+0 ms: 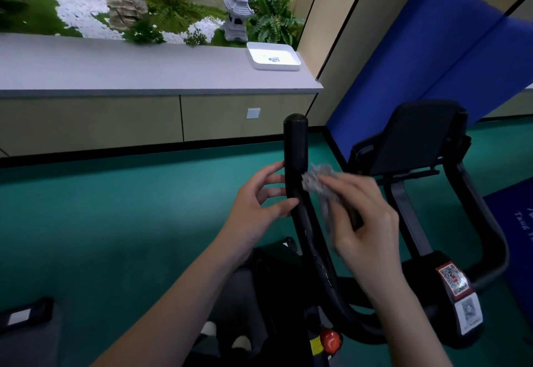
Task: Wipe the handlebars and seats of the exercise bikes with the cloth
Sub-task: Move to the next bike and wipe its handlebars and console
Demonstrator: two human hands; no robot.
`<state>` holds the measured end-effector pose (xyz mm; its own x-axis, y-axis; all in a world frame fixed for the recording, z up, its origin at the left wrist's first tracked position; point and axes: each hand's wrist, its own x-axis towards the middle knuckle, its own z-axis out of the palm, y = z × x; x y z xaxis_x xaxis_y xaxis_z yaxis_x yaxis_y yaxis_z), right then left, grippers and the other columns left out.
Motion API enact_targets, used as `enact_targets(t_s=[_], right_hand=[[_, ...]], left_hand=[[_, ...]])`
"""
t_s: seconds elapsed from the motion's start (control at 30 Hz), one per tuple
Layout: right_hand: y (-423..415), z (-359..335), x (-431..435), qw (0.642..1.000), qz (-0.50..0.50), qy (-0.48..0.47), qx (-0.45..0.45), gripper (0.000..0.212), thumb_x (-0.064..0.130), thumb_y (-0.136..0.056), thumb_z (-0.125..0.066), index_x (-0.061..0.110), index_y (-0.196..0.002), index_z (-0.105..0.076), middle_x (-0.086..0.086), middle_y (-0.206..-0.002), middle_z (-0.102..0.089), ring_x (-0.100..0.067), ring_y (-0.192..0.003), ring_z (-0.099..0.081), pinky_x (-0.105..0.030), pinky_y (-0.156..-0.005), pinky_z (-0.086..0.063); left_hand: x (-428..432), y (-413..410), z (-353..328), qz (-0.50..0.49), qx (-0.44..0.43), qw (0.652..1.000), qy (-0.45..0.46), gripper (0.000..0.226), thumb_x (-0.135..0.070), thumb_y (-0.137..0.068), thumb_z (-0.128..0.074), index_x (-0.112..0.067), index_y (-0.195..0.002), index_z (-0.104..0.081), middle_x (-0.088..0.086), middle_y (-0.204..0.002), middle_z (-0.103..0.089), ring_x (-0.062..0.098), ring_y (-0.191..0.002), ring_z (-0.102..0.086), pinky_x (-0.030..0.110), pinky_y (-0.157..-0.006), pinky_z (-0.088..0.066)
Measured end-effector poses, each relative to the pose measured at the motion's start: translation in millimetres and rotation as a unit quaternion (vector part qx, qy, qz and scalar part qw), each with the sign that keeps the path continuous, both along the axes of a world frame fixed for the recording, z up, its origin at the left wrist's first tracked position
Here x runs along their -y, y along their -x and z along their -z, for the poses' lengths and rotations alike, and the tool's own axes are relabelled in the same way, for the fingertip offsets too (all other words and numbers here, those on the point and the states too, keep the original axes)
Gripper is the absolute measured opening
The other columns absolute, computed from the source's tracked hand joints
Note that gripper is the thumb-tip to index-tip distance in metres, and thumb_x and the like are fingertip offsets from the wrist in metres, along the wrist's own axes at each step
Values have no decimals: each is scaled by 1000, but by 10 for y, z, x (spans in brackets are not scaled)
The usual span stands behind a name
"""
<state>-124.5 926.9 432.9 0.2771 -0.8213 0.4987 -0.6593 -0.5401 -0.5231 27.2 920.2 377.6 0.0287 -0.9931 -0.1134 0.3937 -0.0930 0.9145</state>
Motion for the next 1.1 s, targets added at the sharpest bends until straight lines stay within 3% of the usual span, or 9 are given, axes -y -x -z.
enact_targets(t_s=[0.2,0.33,0.47,0.57,0.73,0.83,0.93,1.0,1.1], right_hand=[[-102,56,130,988,-112,-8,-103,31,-17,-78,-60,0,-102,-71,-7,-104,-68,-25,-100,-57,-26,-93,-45],[94,-5,67,988,-129,-44,-66,28,-10,-82,-58,6,-101,-71,1,-102,-68,-16,-101,-57,-20,-91,-43],[-69,-51,176,979,-168,-18,-115,28,-12,-83,-57,1,-104,-69,-4,-106,-68,-21,-105,-56,-22,-96,-41],[-78,-63,163,959,-230,-43,-157,26,-12,-83,-58,0,-102,-69,-3,-105,-68,-21,-105,-56,-22,-97,-41],[-189,-530,446,944,-276,-17,-180,26,-4,-86,-55,8,-104,-68,5,-97,-64,-17,-95,-60,-19,-83,-43],[-450,-782,751,911,-306,31,-276,23,1,-88,-53,5,-106,-67,-9,-98,-66,-27,-94,-58,-30,-82,-43],[-676,-879,1054,852,-339,68,-393,21,1,-89,-53,3,-105,-67,-14,-98,-67,-33,-96,-55,-42,-82,-44],[-777,-864,1173,818,-349,65,-453,23,1,-89,-53,5,-106,-67,-15,-99,-66,-33,-99,-54,-41,-84,-43],[-887,-799,1208,760,-376,64,-526,26,2,-85,-54,11,-105,-69,-13,-93,-68,-32,-92,-59,-35,-85,-42]], left_hand=[[-92,38,48,16,-13,1000,-15,63,17,-72,-67,-14,-124,-52,4,-112,-59,11,-91,-61,40,-84,-54],[-179,111,67,14,-20,1000,-17,64,18,-71,-68,-26,-115,-52,-4,-104,-59,2,-81,-63,30,-77,-56],[-252,193,73,-21,-17,1000,-12,59,17,-72,-67,-10,-122,-52,1,-109,-59,5,-82,-62,27,-81,-53],[-299,255,42,-51,-20,998,-10,52,20,-73,-63,-12,-113,-56,-2,-99,-63,7,-86,-61,18,-76,-51],[-351,392,54,-104,-40,993,-44,49,13,-76,-66,0,-122,-55,16,-122,-60,21,-98,-60,25,-85,-51],[-379,425,57,-114,-54,991,-50,50,12,-78,-66,-1,-124,-54,16,-124,-59,25,-103,-61,22,-84,-51],[-387,418,62,-107,-65,991,-47,47,10,-77,-67,-6,-121,-58,7,-119,-63,13,-95,-65,17,-78,-52],[-387,416,73,-106,-78,990,-46,45,9,-77,-67,-8,-118,-60,3,-113,-64,7,-87,-66,14,-72,-51],[-365,436,103,-118,-90,988,-46,46,11,-76,-68,-7,-117,-60,9,-117,-62,14,-89,-64,15,-73,-52]])
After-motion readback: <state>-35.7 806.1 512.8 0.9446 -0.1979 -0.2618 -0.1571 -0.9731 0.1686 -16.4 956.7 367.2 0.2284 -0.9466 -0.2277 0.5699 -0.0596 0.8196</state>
